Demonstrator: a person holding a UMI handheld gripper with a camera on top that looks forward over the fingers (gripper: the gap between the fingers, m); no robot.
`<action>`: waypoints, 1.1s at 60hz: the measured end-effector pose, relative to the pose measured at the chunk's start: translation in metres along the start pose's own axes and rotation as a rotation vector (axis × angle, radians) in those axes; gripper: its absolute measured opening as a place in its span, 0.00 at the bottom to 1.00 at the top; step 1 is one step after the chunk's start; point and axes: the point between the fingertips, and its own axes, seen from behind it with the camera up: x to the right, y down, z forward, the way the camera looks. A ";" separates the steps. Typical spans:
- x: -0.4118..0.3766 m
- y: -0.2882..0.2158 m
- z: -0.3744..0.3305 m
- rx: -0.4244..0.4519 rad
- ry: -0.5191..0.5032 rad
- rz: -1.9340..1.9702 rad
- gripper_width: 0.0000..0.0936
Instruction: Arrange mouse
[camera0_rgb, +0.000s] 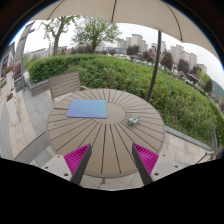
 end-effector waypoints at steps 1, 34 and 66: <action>0.005 0.003 0.006 0.001 0.005 0.002 0.91; 0.070 -0.006 0.125 0.103 0.027 0.039 0.91; 0.101 -0.020 0.292 0.038 -0.031 0.088 0.91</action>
